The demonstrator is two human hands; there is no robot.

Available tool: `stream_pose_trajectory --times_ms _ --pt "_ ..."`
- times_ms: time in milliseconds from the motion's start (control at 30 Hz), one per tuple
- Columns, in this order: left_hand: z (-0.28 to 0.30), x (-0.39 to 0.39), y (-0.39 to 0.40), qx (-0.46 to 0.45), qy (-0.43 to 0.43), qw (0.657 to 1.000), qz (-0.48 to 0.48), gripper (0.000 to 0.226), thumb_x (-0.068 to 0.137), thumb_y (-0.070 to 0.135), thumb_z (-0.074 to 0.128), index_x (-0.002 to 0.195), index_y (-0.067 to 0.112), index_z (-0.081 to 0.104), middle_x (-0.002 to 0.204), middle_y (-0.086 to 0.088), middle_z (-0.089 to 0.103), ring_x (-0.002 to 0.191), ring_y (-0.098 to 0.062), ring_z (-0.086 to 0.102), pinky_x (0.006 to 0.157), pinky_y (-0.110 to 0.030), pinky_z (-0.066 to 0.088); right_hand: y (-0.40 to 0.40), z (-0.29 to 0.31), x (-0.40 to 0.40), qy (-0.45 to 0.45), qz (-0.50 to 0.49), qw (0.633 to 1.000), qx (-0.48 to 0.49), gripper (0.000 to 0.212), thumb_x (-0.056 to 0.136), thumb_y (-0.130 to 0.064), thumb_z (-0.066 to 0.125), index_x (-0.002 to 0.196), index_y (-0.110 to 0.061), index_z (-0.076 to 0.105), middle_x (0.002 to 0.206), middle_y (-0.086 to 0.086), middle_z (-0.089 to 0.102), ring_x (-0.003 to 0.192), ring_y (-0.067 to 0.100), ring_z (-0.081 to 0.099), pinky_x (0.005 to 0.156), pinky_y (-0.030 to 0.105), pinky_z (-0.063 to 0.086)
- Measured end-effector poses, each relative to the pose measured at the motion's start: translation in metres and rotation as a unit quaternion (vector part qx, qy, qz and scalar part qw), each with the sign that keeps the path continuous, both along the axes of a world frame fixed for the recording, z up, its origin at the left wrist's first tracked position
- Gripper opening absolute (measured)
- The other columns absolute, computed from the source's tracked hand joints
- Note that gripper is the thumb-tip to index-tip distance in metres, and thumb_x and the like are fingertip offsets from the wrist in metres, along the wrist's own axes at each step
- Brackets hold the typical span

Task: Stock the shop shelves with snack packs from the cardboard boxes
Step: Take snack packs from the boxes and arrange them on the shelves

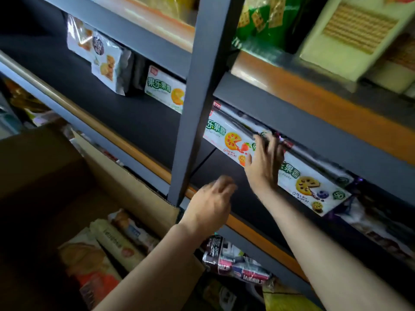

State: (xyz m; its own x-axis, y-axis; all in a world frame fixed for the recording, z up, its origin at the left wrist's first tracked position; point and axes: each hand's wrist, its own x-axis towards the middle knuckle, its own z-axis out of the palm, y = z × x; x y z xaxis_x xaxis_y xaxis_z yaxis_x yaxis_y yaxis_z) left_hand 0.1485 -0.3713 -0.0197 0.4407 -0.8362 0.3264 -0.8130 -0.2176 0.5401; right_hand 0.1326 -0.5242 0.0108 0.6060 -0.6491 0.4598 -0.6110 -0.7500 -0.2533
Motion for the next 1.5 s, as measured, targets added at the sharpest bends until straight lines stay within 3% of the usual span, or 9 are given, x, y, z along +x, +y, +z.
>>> stream_pose_trajectory --times_ms 200,300,400,533,700,933,1167,1400,1500 --pt "-0.012 -0.028 0.148 0.049 -0.082 0.995 0.018 0.022 0.077 0.029 0.047 0.085 0.019 0.064 0.092 -0.001 0.059 0.074 -0.017 0.056 0.069 -0.028 0.037 0.128 -0.028 -0.073 -0.168 0.204 0.964 0.035 0.036 0.080 -0.001 0.044 0.115 0.000 0.053 0.123 0.019 0.044 0.116 0.028 0.043 0.099 0.039 0.036" --pt "-0.024 -0.013 0.228 0.158 -0.090 0.980 0.081 0.017 0.069 0.033 0.062 0.082 0.024 0.069 0.094 0.000 0.059 0.077 -0.016 0.060 0.071 -0.026 0.041 0.194 -0.050 -0.072 -0.058 0.288 0.954 0.061 0.035 0.079 0.000 0.048 0.113 -0.009 0.051 0.121 0.013 0.043 0.112 0.027 0.044 0.096 0.036 0.037" --pt "-0.028 0.015 0.277 0.321 -0.023 0.933 0.160 0.040 0.079 0.035 0.067 0.118 0.026 0.060 0.124 0.000 0.053 0.109 -0.016 0.054 0.092 -0.031 0.044 0.237 -0.084 -0.040 0.059 0.309 0.940 0.135 0.034 0.072 0.004 0.063 0.105 -0.004 0.058 0.114 0.015 0.050 0.107 0.029 0.047 0.088 0.045 0.046" --pt "-0.055 0.049 0.314 0.360 0.031 0.905 0.225 0.033 0.095 0.029 0.040 0.127 0.029 0.048 0.130 0.004 0.046 0.120 -0.016 0.042 0.102 -0.034 0.030 0.262 -0.142 0.009 0.296 0.261 0.872 0.291 0.040 0.090 -0.020 0.059 0.124 -0.006 0.044 0.132 0.011 0.034 0.119 0.029 0.042 0.098 0.039 0.041" --pt "-0.102 0.112 0.329 0.389 0.037 0.886 0.249 0.030 0.095 0.030 0.040 0.122 0.027 0.051 0.125 0.005 0.050 0.120 -0.017 0.043 0.101 -0.036 0.031 0.267 -0.219 0.070 0.416 0.160 0.815 0.372 0.071 0.092 -0.022 0.057 0.147 -0.006 0.016 0.153 0.018 0.008 0.136 0.034 0.027 0.106 0.041 0.034" --pt "-0.148 0.146 0.323 0.378 0.019 0.894 0.241 0.028 0.095 0.031 0.039 0.118 0.025 0.054 0.121 0.005 0.052 0.120 -0.017 0.042 0.105 -0.036 0.023 0.268 -0.291 0.090 0.556 0.168 0.799 0.157 0.081 0.087 -0.035 0.063 0.146 -0.005 0.015 0.144 0.020 0.033 0.129 0.035 0.039 0.100 0.048 0.038" --pt "-0.113 0.156 0.315 0.213 0.182 0.915 0.289 0.021 0.091 0.015 0.049 0.107 0.013 0.062 0.106 -0.003 0.057 0.093 -0.022 0.061 0.074 -0.031 0.051 0.240 -0.221 0.112 0.419 0.172 0.807 0.379 0.072 0.080 -0.044 0.069 0.136 -0.012 0.038 0.130 0.009 0.053 0.118 0.028 0.053 0.092 0.039 0.046" --pt "-0.025 0.146 0.290 0.073 0.534 0.784 0.308 0.041 0.084 0.030 0.065 0.121 0.019 0.050 0.111 -0.001 0.061 0.095 -0.016 0.061 0.071 -0.026 0.050 0.224 -0.050 0.112 0.217 0.280 0.738 0.574 0.085 0.064 -0.046 0.080 0.135 -0.018 0.044 0.129 -0.001 0.057 0.121 0.017 0.053 0.105 0.042 0.040" --pt "0.034 0.123 0.286 0.025 0.571 0.791 0.217 0.038 0.076 0.032 0.072 0.111 0.025 0.058 0.104 0.006 0.068 0.097 -0.011 0.062 0.073 -0.026 0.046 0.233 0.016 0.080 0.170 0.321 0.690 0.627 0.055 0.070 -0.033 0.078 0.120 -0.022 0.056 0.117 0.000 0.065 0.113 0.016 0.059 0.102 0.037 0.044"
